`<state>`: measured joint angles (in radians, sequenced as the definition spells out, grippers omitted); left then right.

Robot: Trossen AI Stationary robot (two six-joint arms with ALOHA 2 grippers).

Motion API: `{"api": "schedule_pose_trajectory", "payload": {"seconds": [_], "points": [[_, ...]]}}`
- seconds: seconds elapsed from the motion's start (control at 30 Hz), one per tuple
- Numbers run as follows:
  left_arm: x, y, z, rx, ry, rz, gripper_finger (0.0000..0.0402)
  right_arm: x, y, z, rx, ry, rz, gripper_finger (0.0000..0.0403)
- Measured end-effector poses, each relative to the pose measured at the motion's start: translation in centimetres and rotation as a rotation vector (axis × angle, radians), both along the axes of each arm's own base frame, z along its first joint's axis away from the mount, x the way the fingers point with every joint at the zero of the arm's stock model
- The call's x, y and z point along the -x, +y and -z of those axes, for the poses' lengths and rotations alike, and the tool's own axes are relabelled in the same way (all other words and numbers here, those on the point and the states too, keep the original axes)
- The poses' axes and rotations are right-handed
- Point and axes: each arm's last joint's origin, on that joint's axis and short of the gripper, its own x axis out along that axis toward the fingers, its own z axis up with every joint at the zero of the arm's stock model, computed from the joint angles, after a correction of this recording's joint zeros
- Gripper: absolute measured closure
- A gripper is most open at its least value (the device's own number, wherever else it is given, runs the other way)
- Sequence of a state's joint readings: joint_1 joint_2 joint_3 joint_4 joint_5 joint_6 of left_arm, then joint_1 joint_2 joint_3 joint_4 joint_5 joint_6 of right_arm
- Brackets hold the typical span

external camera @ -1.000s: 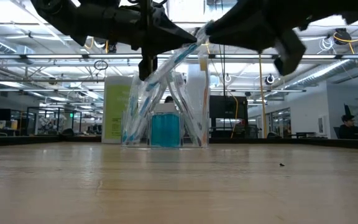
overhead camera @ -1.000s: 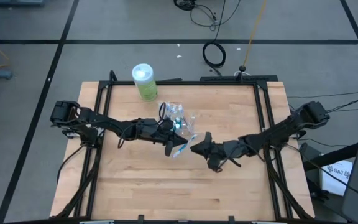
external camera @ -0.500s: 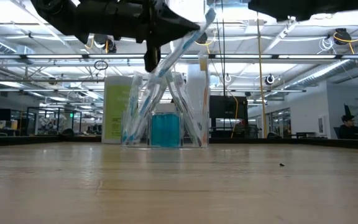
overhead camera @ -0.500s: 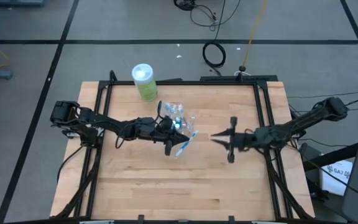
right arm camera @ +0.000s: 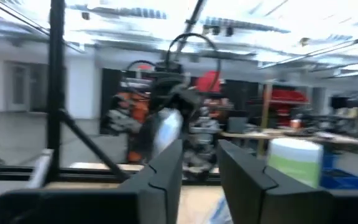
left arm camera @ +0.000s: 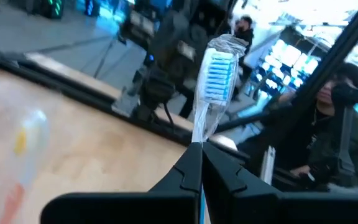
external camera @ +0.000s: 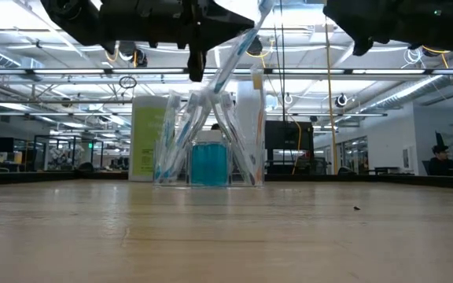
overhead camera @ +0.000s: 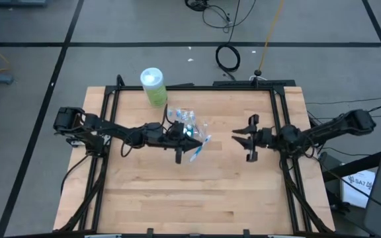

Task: Pick & Place toothbrushing station
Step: Put the blue toothbrush into the transparent organizer

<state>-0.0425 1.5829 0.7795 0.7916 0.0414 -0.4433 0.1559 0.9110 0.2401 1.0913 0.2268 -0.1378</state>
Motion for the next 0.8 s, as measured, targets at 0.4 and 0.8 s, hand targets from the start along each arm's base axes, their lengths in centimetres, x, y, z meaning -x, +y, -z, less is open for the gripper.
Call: {"api": "schedule_pose_trajectory", "payload": {"seconds": [0.4, 0.8], "points": [[-1.0, 1.2, -2.0, -0.143, -0.044, -0.061, 0.0399, -3.7, -1.5, 1.0, -0.243, 0.094, -0.017, 0.0177], [-1.7, 1.0, -2.7, -0.174, 0.019, -0.050, 0.0399, -8.4, -1.2, -0.3, -0.225, 0.084, -0.090, 0.0167]]}}
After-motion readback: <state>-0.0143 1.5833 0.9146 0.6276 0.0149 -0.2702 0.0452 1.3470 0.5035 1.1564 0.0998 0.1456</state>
